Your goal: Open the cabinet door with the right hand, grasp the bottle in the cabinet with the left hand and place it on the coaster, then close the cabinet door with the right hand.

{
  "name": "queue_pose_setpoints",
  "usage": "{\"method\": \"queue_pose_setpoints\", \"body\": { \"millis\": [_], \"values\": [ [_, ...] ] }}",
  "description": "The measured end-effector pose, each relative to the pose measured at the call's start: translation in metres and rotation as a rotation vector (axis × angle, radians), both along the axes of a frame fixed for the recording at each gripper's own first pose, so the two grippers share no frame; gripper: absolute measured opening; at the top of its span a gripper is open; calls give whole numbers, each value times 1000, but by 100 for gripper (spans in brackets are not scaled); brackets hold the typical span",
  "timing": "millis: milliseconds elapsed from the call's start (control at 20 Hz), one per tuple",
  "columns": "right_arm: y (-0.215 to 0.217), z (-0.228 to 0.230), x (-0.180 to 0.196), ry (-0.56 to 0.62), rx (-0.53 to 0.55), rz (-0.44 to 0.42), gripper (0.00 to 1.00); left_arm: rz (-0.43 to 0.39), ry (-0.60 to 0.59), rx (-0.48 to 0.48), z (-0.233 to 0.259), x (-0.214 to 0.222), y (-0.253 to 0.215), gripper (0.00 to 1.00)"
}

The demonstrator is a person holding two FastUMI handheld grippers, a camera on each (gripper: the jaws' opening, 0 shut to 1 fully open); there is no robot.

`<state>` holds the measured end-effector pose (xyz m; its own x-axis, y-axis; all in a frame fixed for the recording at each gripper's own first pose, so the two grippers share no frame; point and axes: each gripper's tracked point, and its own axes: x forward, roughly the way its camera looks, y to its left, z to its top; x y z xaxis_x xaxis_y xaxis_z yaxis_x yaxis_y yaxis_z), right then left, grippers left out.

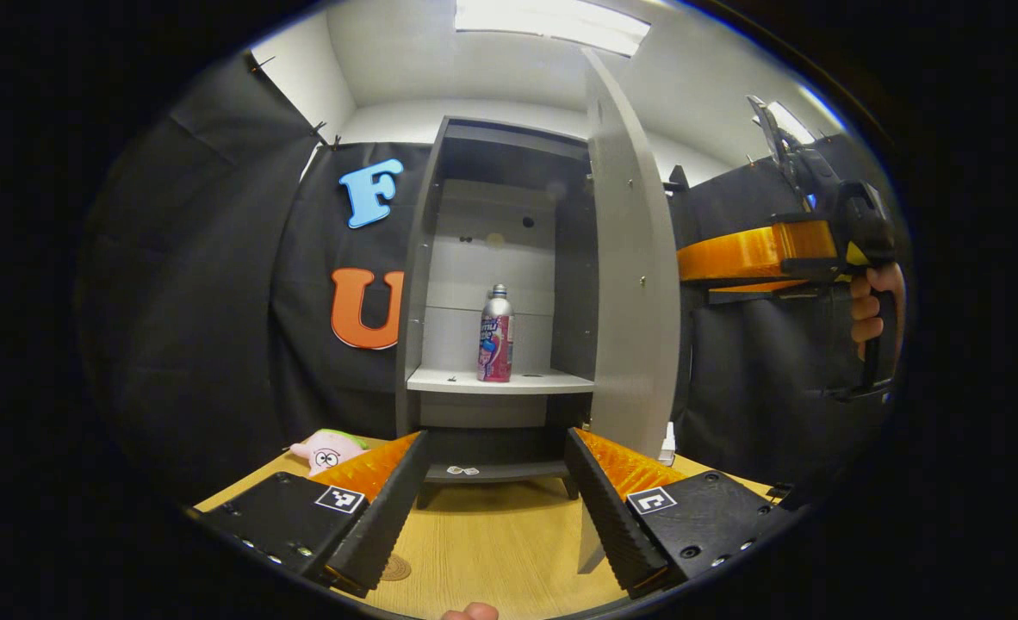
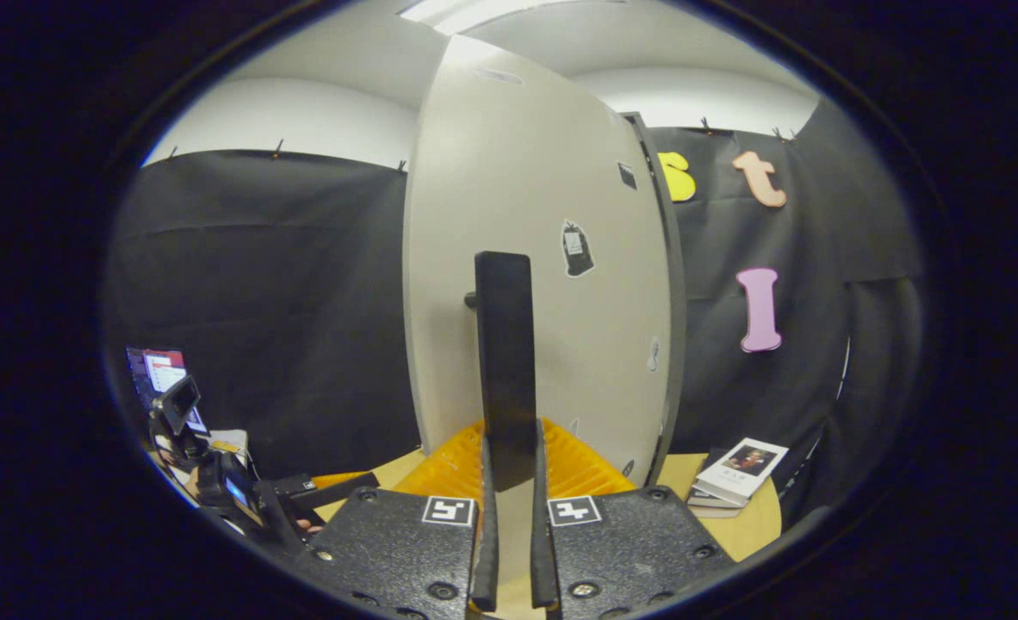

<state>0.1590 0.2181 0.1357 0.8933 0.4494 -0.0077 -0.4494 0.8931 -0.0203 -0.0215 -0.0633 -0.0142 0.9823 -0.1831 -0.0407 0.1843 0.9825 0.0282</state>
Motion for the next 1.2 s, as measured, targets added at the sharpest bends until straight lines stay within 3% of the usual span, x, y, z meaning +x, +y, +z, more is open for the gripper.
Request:
{"method": "queue_pose_setpoints", "body": {
  "millis": [450,700,1200],
  "values": [
    [-34,3,-1,-22,3,-142,17,-28,23,0,-8,2,-21,95],
    [-56,6,-6,-34,4,-202,9,-46,4,11,-3,-2,-31,95],
    [-98,9,9,-59,-12,-321,6,-22,6,19,-5,-11,-25,95]
  ]
}}
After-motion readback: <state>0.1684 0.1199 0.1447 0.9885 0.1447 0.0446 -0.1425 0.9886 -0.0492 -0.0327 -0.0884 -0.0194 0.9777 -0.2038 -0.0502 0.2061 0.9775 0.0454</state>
